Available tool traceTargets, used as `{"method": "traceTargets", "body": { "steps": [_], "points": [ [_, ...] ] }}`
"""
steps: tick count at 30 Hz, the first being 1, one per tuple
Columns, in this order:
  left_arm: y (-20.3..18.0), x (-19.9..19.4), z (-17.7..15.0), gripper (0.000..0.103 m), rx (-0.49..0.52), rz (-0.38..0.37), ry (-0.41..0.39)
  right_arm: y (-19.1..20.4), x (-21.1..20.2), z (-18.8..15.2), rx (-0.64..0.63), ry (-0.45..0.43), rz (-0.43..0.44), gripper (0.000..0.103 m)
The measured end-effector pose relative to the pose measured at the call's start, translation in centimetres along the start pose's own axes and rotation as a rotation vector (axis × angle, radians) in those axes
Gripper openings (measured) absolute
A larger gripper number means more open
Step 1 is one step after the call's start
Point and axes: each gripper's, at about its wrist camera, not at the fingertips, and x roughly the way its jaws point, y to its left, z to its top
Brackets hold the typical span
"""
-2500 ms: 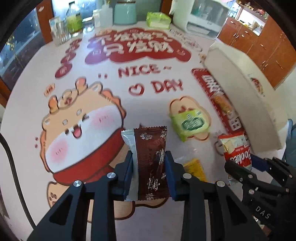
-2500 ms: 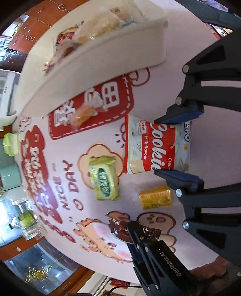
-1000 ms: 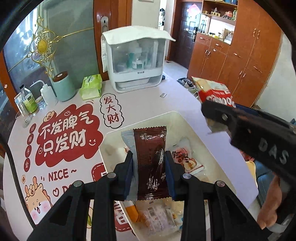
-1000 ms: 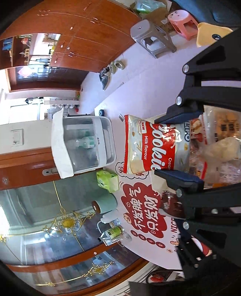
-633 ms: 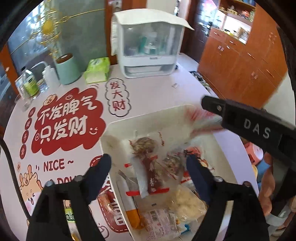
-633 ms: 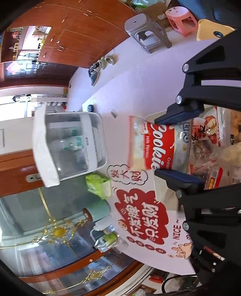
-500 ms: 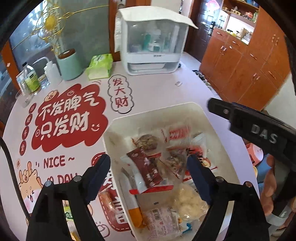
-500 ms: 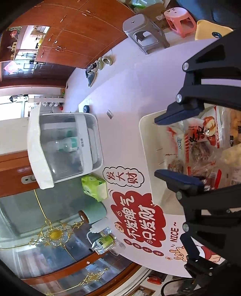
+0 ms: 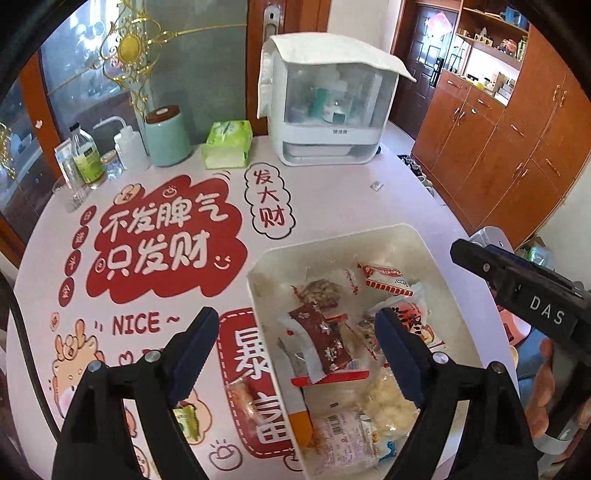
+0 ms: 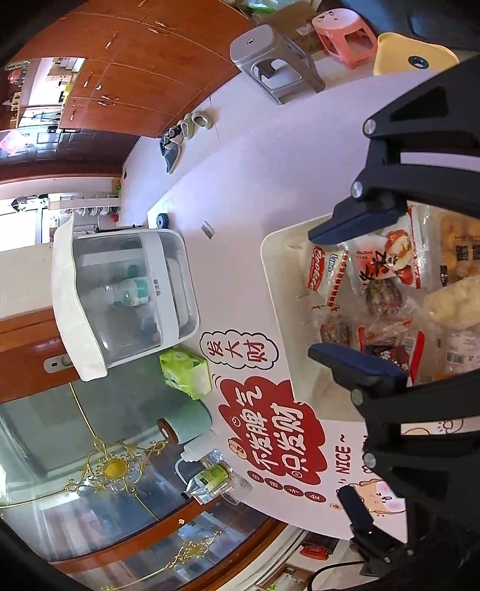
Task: Organize snacks
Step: 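Move both tools back from the tray to the remaining snacks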
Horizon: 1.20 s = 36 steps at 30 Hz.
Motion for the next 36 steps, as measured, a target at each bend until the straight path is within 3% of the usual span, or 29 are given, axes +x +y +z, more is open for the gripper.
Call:
{"method": "traceTargets", "body": {
  "steps": [10, 24, 31, 36],
  "points": [
    [2.5, -4.3, 0.1, 0.086, 0.02, 0.038, -0.062, 0.8, -2.7, -0.8, -0.002, -0.032, 0.012, 0.056],
    [11.0, -11.0, -1.4, 0.086, -0.022, 0.121, -0.14, 5.7, -5.9, -3.1, -0.056, -0.034, 0.088, 0.056],
    [14.3, -10.7, -4.9, 0.088, 0.015, 0.139, -0.085, 10.3, -6.5, -5.1, -0.085, -0.014, 0.134, 0.056],
    [16.4, -7.3, -9.5, 0.088, 0.027, 0.135, 0.052, 13.7, -5.6, -7.6, -0.094, 0.033, 0.162, 0.056]
  ]
}}
